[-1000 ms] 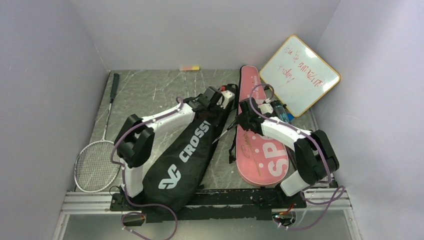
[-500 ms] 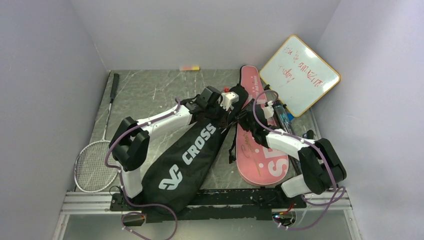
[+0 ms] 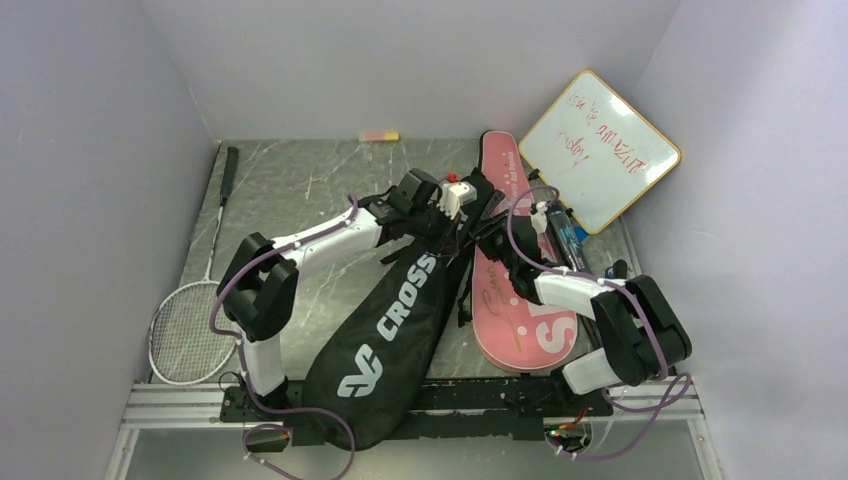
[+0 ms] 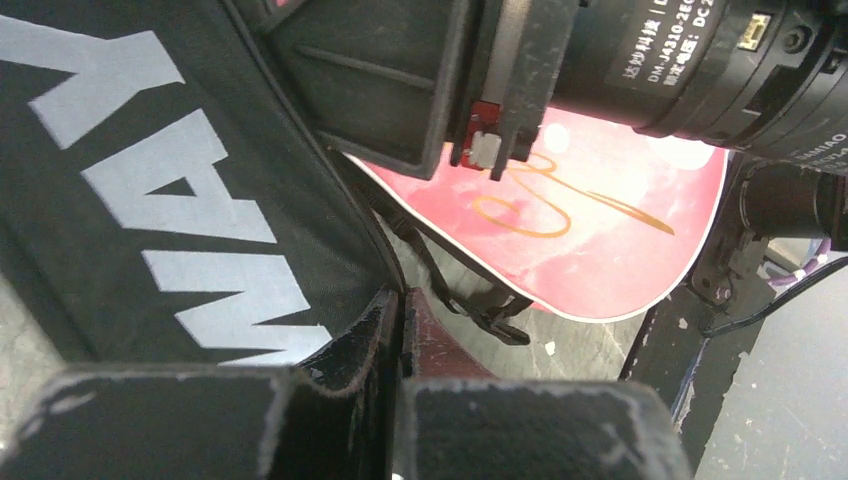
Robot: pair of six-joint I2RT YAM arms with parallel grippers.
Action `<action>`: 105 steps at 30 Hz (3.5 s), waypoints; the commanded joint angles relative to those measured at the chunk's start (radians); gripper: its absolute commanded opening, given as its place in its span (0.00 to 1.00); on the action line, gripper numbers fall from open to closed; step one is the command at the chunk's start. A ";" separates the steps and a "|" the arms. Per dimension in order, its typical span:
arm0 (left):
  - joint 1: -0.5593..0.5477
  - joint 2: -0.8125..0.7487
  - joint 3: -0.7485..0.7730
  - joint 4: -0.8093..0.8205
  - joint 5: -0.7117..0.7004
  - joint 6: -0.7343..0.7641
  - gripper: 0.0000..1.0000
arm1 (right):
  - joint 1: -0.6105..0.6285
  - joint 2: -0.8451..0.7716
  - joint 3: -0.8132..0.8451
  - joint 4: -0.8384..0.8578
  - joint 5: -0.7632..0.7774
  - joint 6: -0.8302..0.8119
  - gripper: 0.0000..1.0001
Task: Pack up the badminton gear
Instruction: Place the racket in the racket bag.
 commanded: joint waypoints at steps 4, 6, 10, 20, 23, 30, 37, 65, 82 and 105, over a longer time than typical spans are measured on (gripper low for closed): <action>0.131 -0.014 -0.018 0.146 0.141 -0.122 0.05 | -0.012 0.054 0.028 0.075 -0.048 -0.020 0.24; 0.136 -0.013 -0.010 0.134 0.145 -0.109 0.05 | -0.012 0.078 0.065 0.018 -0.052 -0.026 0.17; 0.136 -0.018 -0.009 0.129 0.157 -0.101 0.05 | -0.013 0.124 0.090 0.012 -0.082 -0.030 0.14; 0.127 0.000 0.002 0.139 0.247 -0.099 0.05 | -0.005 0.240 0.087 0.212 -0.259 -0.019 0.13; 0.124 0.004 0.004 0.142 0.259 -0.102 0.05 | 0.002 0.253 0.088 0.240 -0.273 -0.019 0.12; 0.123 -0.002 0.023 0.126 0.251 -0.084 0.05 | 0.018 0.265 0.068 0.330 -0.283 -0.013 0.10; 0.133 0.062 0.206 -0.012 0.113 -0.060 0.05 | 0.019 0.219 0.059 0.303 -0.222 -0.011 0.10; 0.008 0.202 0.673 0.017 -0.071 0.046 0.05 | 0.027 0.151 0.029 0.255 -0.118 0.015 0.08; 0.008 0.135 0.431 0.129 -0.210 0.127 0.05 | 0.035 0.163 0.039 0.134 -0.033 0.083 0.07; -0.002 0.010 0.288 0.116 -0.135 0.262 0.05 | 0.040 -0.169 0.052 -0.197 0.329 -0.035 0.09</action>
